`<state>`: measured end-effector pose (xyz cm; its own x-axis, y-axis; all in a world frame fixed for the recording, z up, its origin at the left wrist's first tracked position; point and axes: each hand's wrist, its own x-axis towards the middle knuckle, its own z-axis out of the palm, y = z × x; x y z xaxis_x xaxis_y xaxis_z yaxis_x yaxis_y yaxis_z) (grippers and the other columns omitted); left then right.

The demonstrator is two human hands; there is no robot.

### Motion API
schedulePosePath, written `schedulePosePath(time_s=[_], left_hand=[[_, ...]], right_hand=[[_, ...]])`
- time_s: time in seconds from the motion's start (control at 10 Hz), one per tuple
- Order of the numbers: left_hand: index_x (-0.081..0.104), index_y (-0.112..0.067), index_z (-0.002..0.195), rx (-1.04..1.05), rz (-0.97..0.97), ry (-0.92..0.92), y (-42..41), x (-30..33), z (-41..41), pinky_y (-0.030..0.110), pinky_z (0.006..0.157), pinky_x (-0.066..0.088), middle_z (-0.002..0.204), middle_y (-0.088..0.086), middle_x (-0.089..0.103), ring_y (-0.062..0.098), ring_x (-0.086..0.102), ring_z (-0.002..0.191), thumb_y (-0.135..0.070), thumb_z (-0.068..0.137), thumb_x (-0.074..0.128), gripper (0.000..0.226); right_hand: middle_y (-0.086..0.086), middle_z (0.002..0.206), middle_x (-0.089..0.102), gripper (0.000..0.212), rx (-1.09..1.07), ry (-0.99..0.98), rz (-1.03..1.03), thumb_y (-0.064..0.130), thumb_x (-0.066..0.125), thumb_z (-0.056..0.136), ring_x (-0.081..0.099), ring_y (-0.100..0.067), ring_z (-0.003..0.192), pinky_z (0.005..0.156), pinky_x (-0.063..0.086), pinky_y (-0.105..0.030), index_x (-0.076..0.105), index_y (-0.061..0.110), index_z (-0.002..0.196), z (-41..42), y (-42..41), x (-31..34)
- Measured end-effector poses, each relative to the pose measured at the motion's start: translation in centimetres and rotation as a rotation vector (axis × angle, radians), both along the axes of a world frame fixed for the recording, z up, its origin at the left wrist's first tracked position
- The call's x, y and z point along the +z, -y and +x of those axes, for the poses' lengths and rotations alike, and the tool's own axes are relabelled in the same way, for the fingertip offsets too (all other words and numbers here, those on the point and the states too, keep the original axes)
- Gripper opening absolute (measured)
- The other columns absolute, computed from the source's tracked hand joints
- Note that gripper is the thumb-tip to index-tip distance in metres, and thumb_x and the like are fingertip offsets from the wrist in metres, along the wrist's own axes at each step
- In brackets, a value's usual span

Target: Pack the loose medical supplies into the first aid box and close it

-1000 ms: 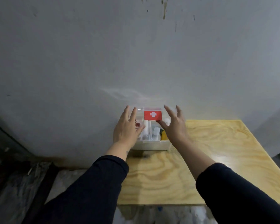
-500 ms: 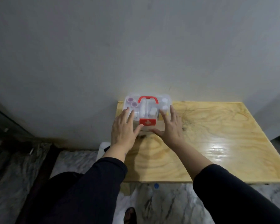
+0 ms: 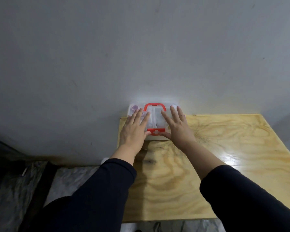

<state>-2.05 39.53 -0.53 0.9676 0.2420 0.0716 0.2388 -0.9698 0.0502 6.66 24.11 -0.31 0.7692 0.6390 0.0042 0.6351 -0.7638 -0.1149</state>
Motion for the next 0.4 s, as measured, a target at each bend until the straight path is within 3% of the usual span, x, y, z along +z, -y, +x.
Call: schedulePosePath(time_s=[0.2, 0.3, 0.4], left_hand=[[-0.004, -0.026, 0.154, 0.008, 0.029, -0.014, 0.0, -0.5, 0.3, 0.036, 0.120, 0.001, 0.163, 0.005, -0.010, 0.023, -0.012, 0.150, -0.045, 0.098, 0.040, 0.074], [-0.009, -0.026, 0.153, -0.035, -0.060, -0.020, -1.0, 0.7, 0.9, 0.036, 0.120, -0.003, 0.162, 0.002, -0.016, 0.020, -0.015, 0.149, -0.047, 0.098, 0.040, 0.077], [-0.004, -0.021, 0.154, -0.104, -0.082, 0.163, -1.4, -1.2, -2.5, 0.034, 0.120, -0.011, 0.162, 0.003, -0.009, 0.021, -0.007, 0.151, -0.045, 0.098, 0.040, 0.075]], right_hand=[[-0.009, 0.162, -0.004, 0.083, 0.013, 0.023, -0.014, 0.058, 0.046, 0.086, -0.012, -0.031, 0.148, 0.122, 0.011, -0.049, 0.002, 0.031, 0.151, 0.7, 0.1, -0.4], [-0.008, 0.162, -0.005, 0.083, 0.005, -0.059, -0.046, 0.062, 0.044, 0.086, -0.012, -0.030, 0.148, 0.121, 0.004, -0.050, 0.003, 0.031, 0.151, 0.4, -0.4, 1.6], [0.000, 0.162, 0.009, 0.073, 0.040, -0.144, 0.059, 0.053, 0.050, 0.090, 0.001, -0.021, 0.150, 0.121, 0.005, -0.047, 0.016, 0.032, 0.150, -0.7, 0.6, 5.0]])
